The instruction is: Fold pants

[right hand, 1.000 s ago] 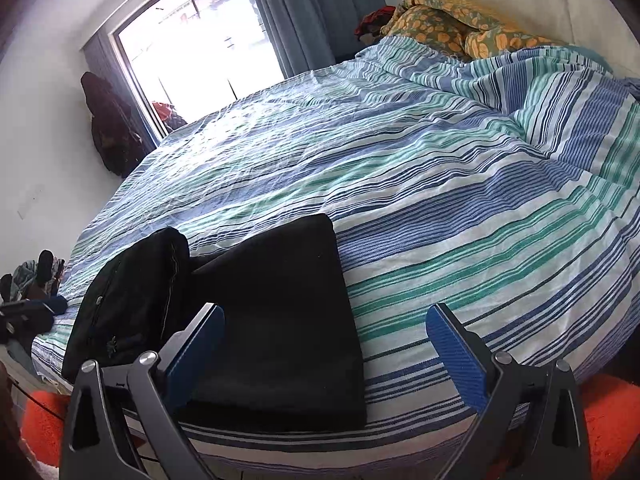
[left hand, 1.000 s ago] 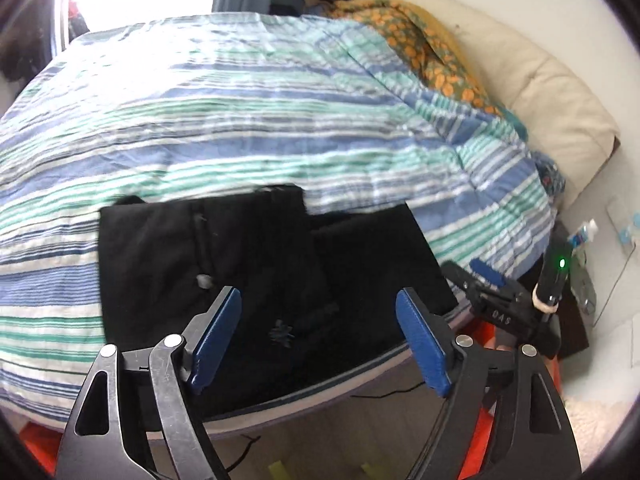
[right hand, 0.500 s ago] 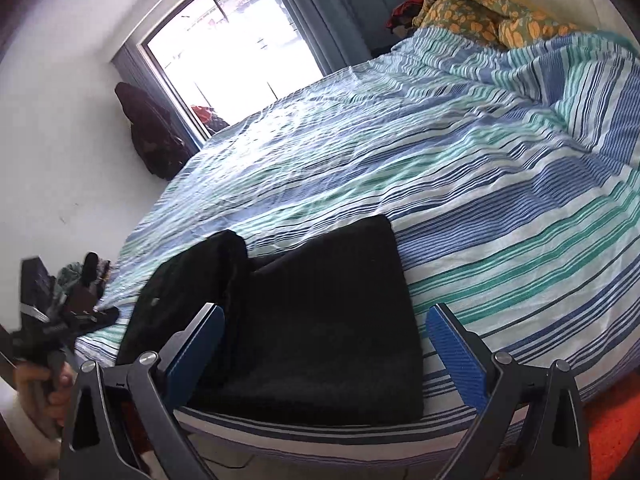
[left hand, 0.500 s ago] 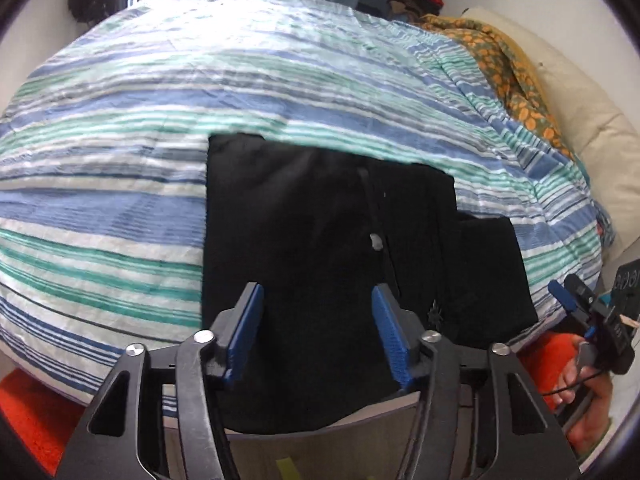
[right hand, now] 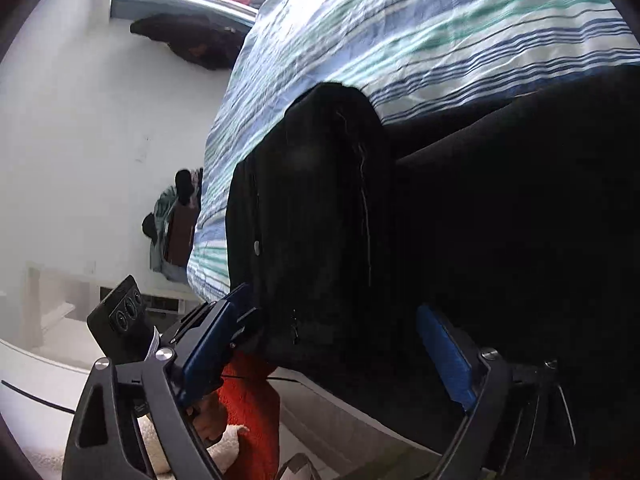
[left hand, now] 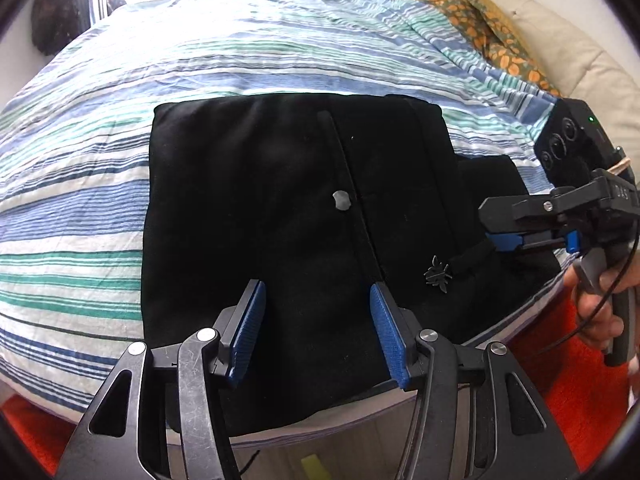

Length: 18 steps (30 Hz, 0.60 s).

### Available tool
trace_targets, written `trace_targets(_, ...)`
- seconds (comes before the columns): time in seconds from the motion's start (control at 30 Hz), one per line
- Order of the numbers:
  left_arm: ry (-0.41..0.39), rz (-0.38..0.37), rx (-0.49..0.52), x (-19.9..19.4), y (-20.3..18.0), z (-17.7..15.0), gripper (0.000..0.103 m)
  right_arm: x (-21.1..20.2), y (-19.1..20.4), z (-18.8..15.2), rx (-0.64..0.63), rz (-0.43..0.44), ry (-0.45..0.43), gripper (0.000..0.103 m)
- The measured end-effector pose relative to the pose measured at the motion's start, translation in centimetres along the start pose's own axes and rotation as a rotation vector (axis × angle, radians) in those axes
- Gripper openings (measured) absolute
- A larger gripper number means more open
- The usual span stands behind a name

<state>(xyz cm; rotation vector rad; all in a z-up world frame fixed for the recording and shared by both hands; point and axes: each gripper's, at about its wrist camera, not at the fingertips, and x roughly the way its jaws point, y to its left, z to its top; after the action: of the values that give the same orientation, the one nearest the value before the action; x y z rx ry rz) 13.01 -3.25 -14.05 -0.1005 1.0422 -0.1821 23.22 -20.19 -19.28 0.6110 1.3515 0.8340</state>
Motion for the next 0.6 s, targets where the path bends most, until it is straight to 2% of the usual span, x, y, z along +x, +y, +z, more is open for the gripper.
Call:
trace_targets(0.07, -0.003, 0.001, 0.005, 0.1, 0.1, -0.1, 0.056, 1.3, 0.5, 0.5, -0.01, 0.003, 0.034, 0.085)
trace_targets(0.1, -0.005, 0.003, 0.007, 0.1, 0.2, 0.0, 0.056, 1.7, 0.6, 0.6, -0.006, 0.008, 0.036, 0.079)
trace_targets(0.13, -0.009, 0.006, 0.005, -0.1, 0.2, 0.0, 0.057, 2.0, 0.6, 0.6, -0.003, 0.003, 0.03, 0.063)
trace_targets(0.17, -0.012, 0.013, -0.003, -0.4, 0.4, 0.2, 0.057, 2.0, 0.7, 0.6, -0.004, -0.038, 0.012, 0.048)
trace_targets(0.2, -0.006, 0.016, -0.017, -1.0, 0.6, 0.5, 0.057, 1.8, 0.9, 0.5, -0.006, -0.053, -0.012, 0.024)
trace_targets(0.27, -0.033, -0.007, -0.066, -3.1, 1.2, 1.3, 0.057, 0.4, 1.9, 0.2, -0.033, -0.003, -0.053, 0.021)
trace_targets(0.43, -0.193, -0.026, -0.126, -9.0, 2.5, 3.8, 0.066, -5.8, 5.0, -1.1, -0.126, 0.079, -0.155, 0.019)
trace_targets(0.5, -0.226, -0.035, -0.135, -10.2, 2.6, 4.2, 0.068, -8.9, 4.6, -1.6, -0.119, 0.089, -0.198, 0.019)
trace_targets(0.6, -0.219, -0.036, -0.125, -10.1, 2.3, 4.2, 0.068, -12.8, 2.0, -2.7, -0.068, 0.082, -0.238, 0.019)
